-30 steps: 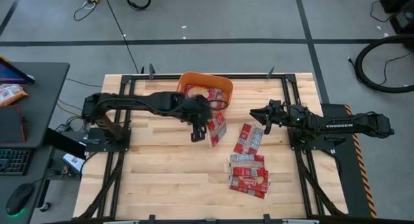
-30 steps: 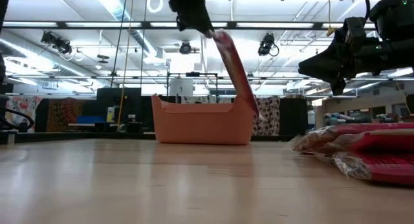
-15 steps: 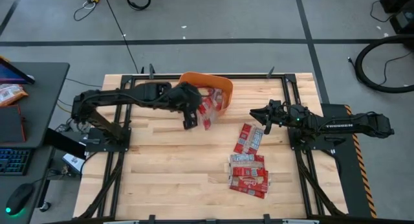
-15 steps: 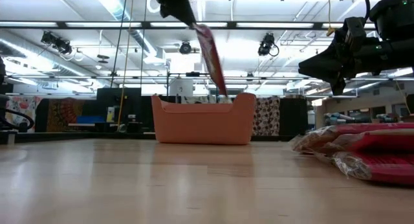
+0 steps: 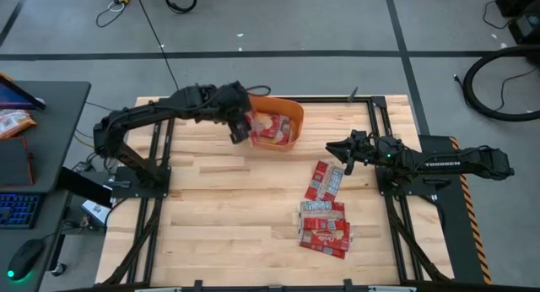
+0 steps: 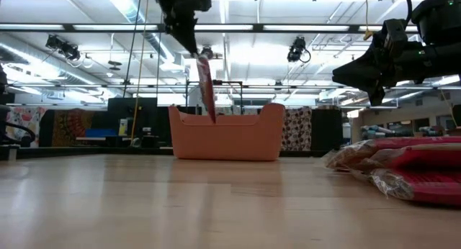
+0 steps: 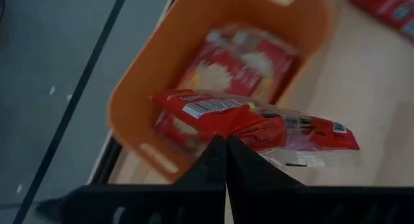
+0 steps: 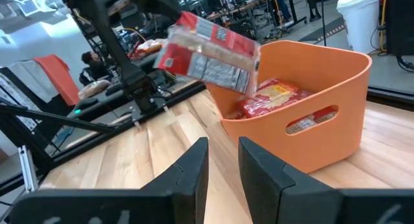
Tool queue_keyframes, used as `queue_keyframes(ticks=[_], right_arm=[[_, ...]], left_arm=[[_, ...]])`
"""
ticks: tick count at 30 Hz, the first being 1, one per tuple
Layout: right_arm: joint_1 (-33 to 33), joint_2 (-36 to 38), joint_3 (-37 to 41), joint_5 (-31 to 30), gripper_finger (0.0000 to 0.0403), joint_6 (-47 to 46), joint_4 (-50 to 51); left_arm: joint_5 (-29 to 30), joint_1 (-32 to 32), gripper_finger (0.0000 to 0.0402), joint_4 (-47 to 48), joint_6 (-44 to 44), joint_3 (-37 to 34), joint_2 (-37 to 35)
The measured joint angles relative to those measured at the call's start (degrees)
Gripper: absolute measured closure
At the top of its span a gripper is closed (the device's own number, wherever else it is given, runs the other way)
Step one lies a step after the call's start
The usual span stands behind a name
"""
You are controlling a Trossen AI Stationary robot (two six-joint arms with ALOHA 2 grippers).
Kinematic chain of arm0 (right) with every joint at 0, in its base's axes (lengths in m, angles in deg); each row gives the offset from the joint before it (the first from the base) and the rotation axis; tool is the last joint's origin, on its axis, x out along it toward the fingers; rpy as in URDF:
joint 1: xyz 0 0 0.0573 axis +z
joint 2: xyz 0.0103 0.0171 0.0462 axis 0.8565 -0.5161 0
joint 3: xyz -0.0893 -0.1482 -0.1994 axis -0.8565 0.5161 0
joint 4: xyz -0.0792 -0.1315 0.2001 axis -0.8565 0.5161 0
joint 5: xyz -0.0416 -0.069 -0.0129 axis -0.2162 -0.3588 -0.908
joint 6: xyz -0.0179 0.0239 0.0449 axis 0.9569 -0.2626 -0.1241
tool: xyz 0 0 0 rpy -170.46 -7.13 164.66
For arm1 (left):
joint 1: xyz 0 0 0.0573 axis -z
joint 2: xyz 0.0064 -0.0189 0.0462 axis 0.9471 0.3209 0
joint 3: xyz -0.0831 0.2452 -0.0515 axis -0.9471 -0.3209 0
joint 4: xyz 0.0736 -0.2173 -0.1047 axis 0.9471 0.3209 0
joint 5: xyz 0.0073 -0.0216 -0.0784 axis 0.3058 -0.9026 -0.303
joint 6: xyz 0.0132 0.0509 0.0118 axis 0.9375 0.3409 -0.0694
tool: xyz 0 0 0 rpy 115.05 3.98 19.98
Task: Sort popcorn bags into baskets
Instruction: Put the red popcorn bag into the orange bin
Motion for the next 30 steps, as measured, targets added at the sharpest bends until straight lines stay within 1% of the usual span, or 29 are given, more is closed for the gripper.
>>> queue_keyframes(ticks=[5,8,11,15,19,25,30], right_arm=[[0.0,0.0,0.0,0.0,0.0313,0.0,0.0],[0.0,0.0,0.0,0.0,0.0313,0.0,0.0],[0.0,0.0,0.0,0.0,0.0313,0.0,0.0],[0.0,0.0,0.0,0.0,0.0313,0.0,0.0],[0.0,0.0,0.0,0.0,0.0313,0.0,0.0],[0.0,0.0,0.0,0.0,0.0313,0.0,0.0],[0.0,0.0,0.0,0.0,0.0313,0.0,0.0]], left_arm=[[-0.3,-4.4,0.0401,1.7,1.0,0.0,0.6],[-1.9,-6.3,0.0401,1.9,1.3,0.0,1.7],[-3.5,-7.5,0.0401,2.2,1.2,0.0,4.0],[-3.3,-8.1,0.0401,2.1,1.5,0.0,7.8],[-2.8,-7.9,0.0399,-2.3,2.8,0.0,10.8],[-2.6,-6.7,0.0382,-10.2,4.5,0.0,13.5],[-3.6,-6.4,0.0379,-15.3,4.5,0.0,16.1]])
